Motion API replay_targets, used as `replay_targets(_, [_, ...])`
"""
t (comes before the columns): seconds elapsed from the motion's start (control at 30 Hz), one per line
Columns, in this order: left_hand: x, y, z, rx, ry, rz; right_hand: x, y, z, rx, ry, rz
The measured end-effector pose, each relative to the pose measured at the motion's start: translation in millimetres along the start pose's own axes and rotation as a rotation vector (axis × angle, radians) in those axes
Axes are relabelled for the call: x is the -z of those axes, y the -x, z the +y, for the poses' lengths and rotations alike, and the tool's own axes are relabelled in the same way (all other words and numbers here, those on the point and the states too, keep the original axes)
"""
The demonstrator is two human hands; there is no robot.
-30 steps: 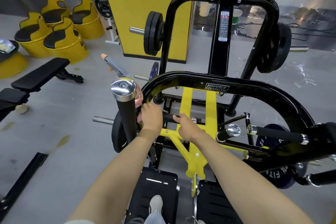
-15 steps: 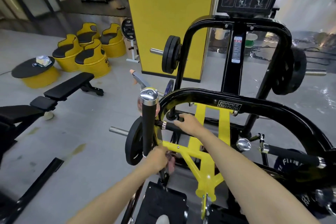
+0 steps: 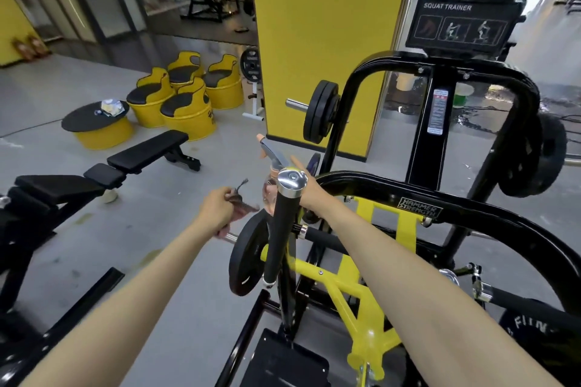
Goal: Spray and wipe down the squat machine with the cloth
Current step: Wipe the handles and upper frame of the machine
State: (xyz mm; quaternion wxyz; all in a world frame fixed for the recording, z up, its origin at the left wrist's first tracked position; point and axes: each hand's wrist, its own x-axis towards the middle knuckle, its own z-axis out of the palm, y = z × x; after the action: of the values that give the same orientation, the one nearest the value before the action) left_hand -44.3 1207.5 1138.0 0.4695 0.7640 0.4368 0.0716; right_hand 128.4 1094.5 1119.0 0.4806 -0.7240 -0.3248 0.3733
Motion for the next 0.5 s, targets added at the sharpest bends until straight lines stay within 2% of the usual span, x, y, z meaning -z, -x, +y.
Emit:
replay_targets(0.13, [-9.7,-11.5,29.4,0.003,0.268,0.129,-8.2,-3.7,0.8,-0.018,-0.010,0.020])
replay_targets(0.2, [-14.9,-14.9,37.4,0.004,0.322,0.184,-12.1,15.8,-17.1,-0.058,-0.039,0.049])
replay_targets(0.27, [-20.2,-16.1,42.3,-0.019,0.321,0.216,-15.6,12.2,-19.8,-0.023,-0.064,0.040])
replay_targets(0.37, [-26.1,-20.8,42.2,-0.054,0.340,0.181,-20.1,-3.3,-27.1,0.061,-0.058,0.150])
replay_targets(0.5, [-31.7,-24.5,37.3,-0.043,0.344,0.099,-21.0,-17.3,-21.2,0.126,0.214,0.288])
